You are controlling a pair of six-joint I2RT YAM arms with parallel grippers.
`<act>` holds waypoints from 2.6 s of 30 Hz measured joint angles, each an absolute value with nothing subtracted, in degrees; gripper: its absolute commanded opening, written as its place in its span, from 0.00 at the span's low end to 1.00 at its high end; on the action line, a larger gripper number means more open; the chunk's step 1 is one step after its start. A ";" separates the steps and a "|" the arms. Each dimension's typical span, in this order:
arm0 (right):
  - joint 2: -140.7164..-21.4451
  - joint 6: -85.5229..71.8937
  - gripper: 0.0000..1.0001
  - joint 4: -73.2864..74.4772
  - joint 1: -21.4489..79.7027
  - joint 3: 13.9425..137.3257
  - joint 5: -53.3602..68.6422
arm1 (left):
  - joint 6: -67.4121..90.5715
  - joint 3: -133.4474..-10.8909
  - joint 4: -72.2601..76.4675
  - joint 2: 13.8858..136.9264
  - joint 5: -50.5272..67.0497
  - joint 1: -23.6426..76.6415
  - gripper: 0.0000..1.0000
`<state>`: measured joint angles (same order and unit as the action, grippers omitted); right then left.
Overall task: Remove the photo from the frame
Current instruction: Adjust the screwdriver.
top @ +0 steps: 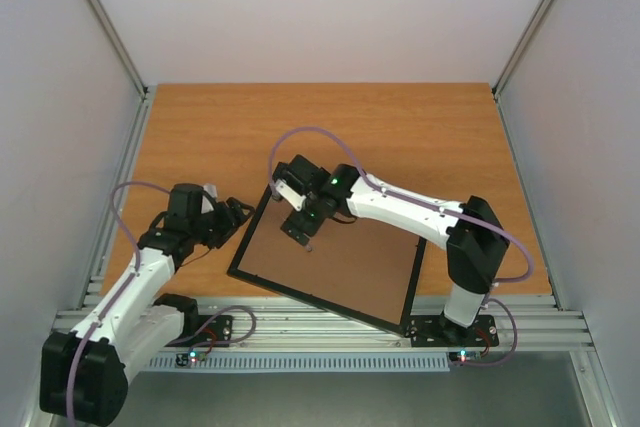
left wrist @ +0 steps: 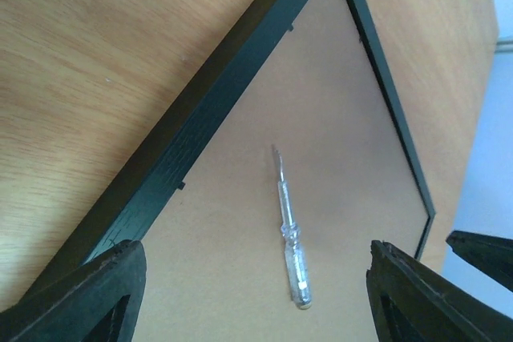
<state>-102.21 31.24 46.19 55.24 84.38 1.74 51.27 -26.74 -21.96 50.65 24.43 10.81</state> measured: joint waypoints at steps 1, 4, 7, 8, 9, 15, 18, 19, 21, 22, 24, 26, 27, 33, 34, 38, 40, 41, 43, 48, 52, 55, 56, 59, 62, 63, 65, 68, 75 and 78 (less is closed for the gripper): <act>-101.19 30.61 0.98 47.37 55.27 83.07 1.72 | 50.61 -26.98 -22.59 50.65 24.12 11.07 0.77; -99.44 28.47 0.99 49.63 55.35 81.36 1.17 | 48.90 -27.70 -24.36 50.70 23.24 12.05 0.77; -99.31 24.88 0.98 50.22 55.33 81.32 -1.45 | 47.72 -28.49 -25.45 51.24 22.52 12.95 0.76; -99.33 23.99 0.96 50.24 55.35 81.32 -2.31 | 47.44 -28.62 -25.61 51.46 22.37 13.21 0.77; -99.35 23.44 0.94 50.24 55.35 81.32 -2.92 | 47.22 -28.75 -25.91 51.70 22.17 13.41 0.77; -103.26 20.56 0.71 52.62 55.33 83.66 -4.43 | 46.46 -28.84 -26.41 52.99 21.47 14.63 0.77; -106.65 19.11 0.62 53.69 55.35 85.25 -3.79 | 46.44 -28.84 -26.41 53.49 21.26 15.03 0.77; -107.77 18.74 0.58 53.80 55.40 85.65 -3.53 | 46.44 -28.84 -26.37 53.65 21.17 15.14 0.77; -109.62 17.98 0.50 54.06 55.48 86.32 -2.92 | 46.44 -28.84 -26.35 54.04 21.12 15.25 0.77; -110.39 17.47 0.48 54.46 55.61 86.65 -2.66 | 46.44 -28.84 -26.30 54.28 21.12 15.25 0.77; -111.61 17.12 0.45 54.83 55.83 87.33 -2.13 | 46.46 -28.84 -26.26 54.78 21.12 15.25 0.77; -113.08 16.51 0.43 54.94 55.96 88.38 -1.50 | 46.46 -28.84 -26.04 55.27 21.12 15.27 0.76; -113.62 16.45 0.42 54.92 55.99 88.71 -1.13 | 46.46 -28.84 -25.91 55.55 21.12 15.27 0.77; -116.14 15.64 0.38 55.02 55.99 89.71 0.95 | 46.50 -28.82 -25.32 56.38 21.15 15.77 0.77; -116.68 15.44 0.37 54.94 55.99 90.06 1.23 | 46.52 -28.82 -25.15 56.45 21.17 15.86 0.77; -118.15 15.05 0.37 54.94 55.99 90.80 2.35 | 46.70 -28.82 -24.80 56.64 21.17 15.90 0.77; -118.48 14.92 0.35 54.96 56.03 90.87 2.85 | 46.78 -28.82 -24.58 56.64 21.17 15.90 0.77; -118.58 14.79 0.34 54.94 56.05 90.89 2.98 | 46.87 -28.82 -24.56 56.64 21.17 15.90 0.77; -118.89 14.57 0.29 54.96 56.16 90.91 3.11 | 47.09 -28.82 -24.45 56.64 21.21 15.90 0.77; -119.00 14.02 0.16 54.92 56.25 90.91 3.60 | 47.77 -28.67 -23.20 56.64 21.74 15.92 0.77; -118.74 13.98 0.12 54.78 56.25 90.91 4.05 | 48.64 -28.36 -21.91 56.62 22.85 16.08 0.77; -117.71 14.00 0.11 54.41 56.23 90.80 4.89 | 49.52 -27.62 -19.90 56.51 24.18 16.16 0.77; -117.03 14.04 0.11 54.35 56.21 90.76 5.23 | 49.78 -27.29 -19.14 56.47 24.62 16.16 0.77; -113.51 14.26 0.11 53.04 55.77 89.86 6.96 | 51.29 -25.65 -14.87 56.29 26.87 16.19 0.76; -108.99 14.46 0.12 50.76 54.89 87.94 10.50 | 53.47 -23.55 -9.02 56.16 29.43 16.23 0.72; -107.31 14.48 0.12 49.36 54.37 86.91 12.43 | 54.13 -22.87 -6.92 56.16 30.26 16.27 0.70; -104.71 14.46 0.12 46.98 53.23 85.06 15.73 | 55.77 -21.82 -3.05 56.10 31.70 16.36 0.65; -102.04 14.37 0.12 43.92 51.70 82.41 20.53 | 57.78 -20.80 2.31 55.46 33.36 16.49 0.57; -101.54 13.98 0.13 38.48 50.70 79.64 28.36 | 60.88 -20.45 9.78 54.61 35.46 16.56 0.40; -101.54 13.82 0.16 36.80 50.65 79.26 30.15 | 61.87 -20.18 11.86 54.63 35.86 16.71 0.30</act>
<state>-101.54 13.82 36.80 50.65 79.26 30.15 61.87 -20.18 11.86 54.63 35.86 16.71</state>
